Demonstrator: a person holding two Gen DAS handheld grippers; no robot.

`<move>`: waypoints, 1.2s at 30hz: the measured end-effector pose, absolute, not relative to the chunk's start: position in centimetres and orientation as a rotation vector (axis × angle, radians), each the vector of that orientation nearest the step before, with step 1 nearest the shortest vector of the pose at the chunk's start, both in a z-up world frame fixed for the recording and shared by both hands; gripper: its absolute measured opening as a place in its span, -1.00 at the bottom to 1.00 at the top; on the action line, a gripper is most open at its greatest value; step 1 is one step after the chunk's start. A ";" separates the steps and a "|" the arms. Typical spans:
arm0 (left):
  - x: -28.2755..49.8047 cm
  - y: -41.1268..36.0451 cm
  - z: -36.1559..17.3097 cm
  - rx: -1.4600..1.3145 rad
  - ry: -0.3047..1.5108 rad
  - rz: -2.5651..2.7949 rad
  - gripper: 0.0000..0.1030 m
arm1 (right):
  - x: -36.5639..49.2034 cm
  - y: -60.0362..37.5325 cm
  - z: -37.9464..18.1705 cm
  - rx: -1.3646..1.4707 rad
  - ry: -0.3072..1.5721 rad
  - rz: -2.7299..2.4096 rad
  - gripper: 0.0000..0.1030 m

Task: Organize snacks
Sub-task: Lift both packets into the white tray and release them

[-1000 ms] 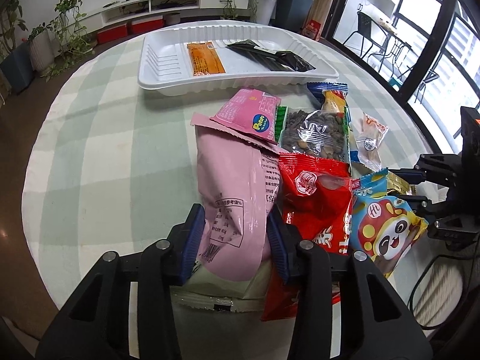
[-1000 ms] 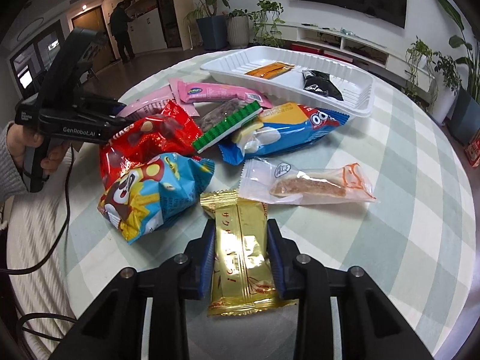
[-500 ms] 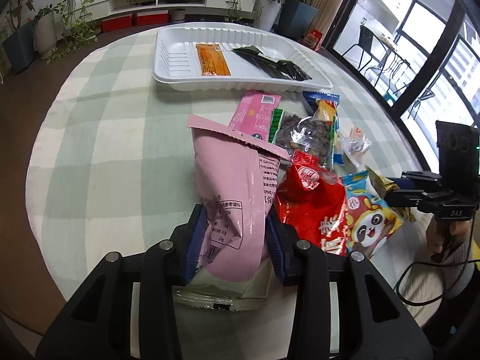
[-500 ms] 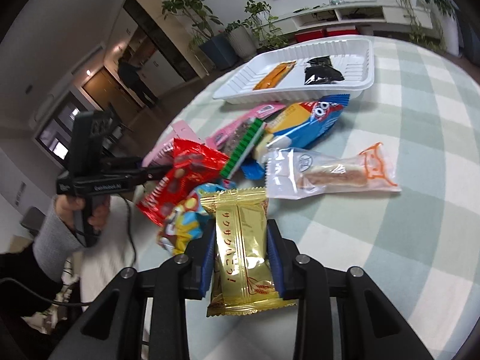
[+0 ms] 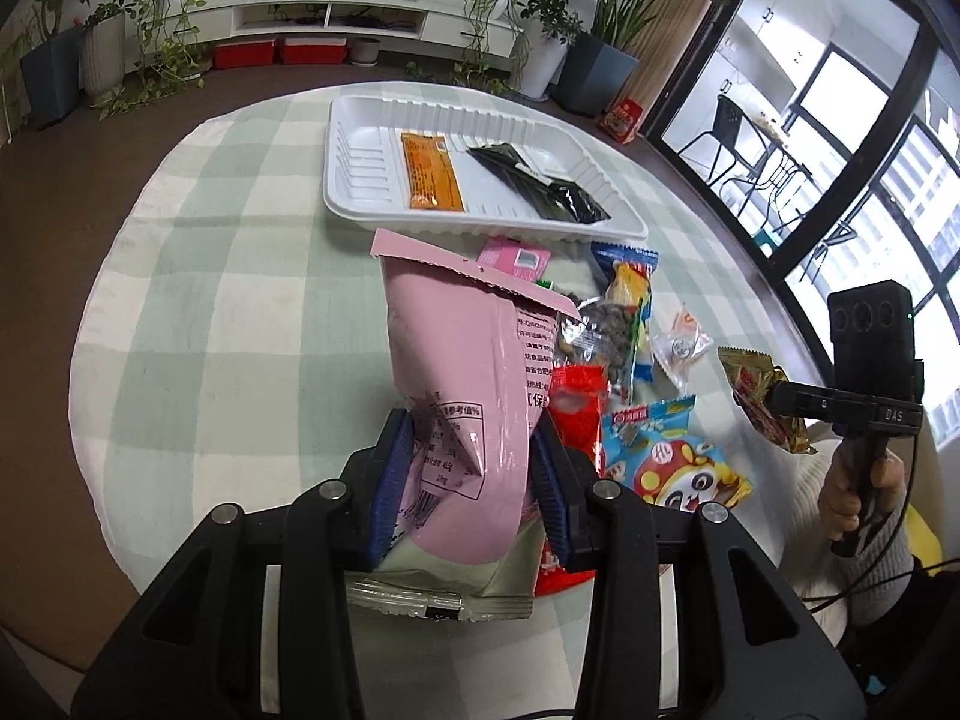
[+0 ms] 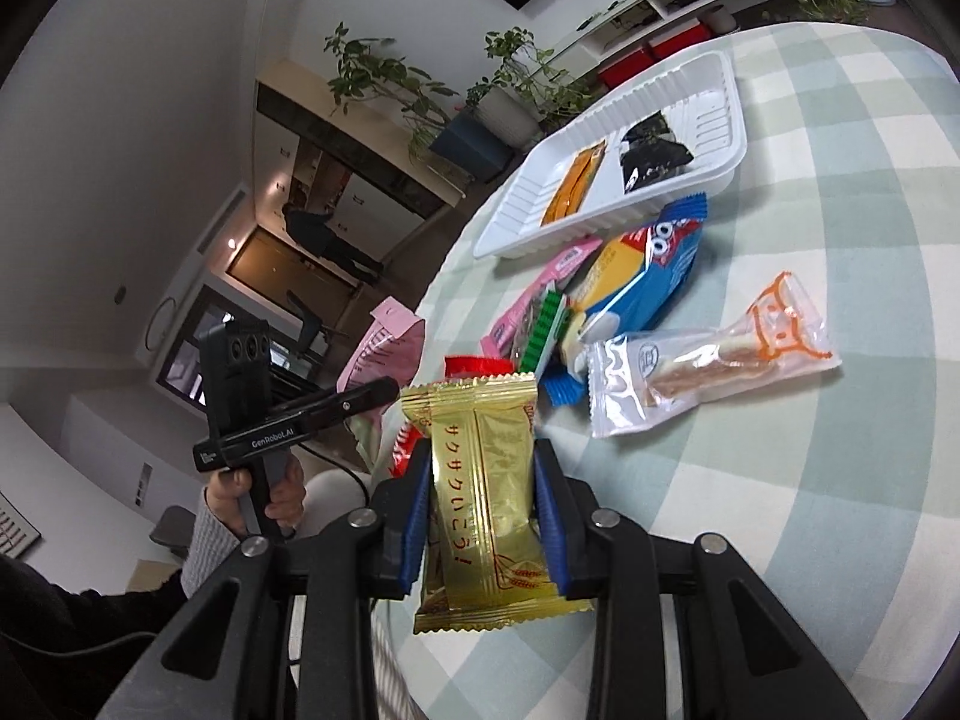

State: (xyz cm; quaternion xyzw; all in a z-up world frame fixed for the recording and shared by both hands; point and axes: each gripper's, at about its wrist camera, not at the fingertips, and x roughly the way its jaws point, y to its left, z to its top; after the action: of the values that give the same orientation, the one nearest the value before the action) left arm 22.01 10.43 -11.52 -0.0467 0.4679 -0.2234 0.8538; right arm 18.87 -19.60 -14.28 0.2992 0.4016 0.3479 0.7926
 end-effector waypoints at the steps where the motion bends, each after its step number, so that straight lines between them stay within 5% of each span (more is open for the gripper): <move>1: 22.3 10.4 -11.3 -0.103 0.981 -0.469 -0.30 | 19.1 -19.8 -14.2 0.656 0.857 0.745 -0.33; 22: 34.7 7.9 -7.5 -0.150 0.927 -0.455 -0.30 | 31.9 -23.1 -10.6 0.772 0.734 0.650 -0.33; 36: 42.6 6.1 -11.0 -0.130 0.970 -0.397 -0.30 | 38.8 -22.6 -12.4 0.689 0.793 0.533 -0.33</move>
State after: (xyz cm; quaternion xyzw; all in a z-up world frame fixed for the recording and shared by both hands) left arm 42.64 6.09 -11.02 -0.0620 0.4627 -0.1895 0.8638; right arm 38.76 -22.59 -12.39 0.3251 0.3739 0.2512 0.8315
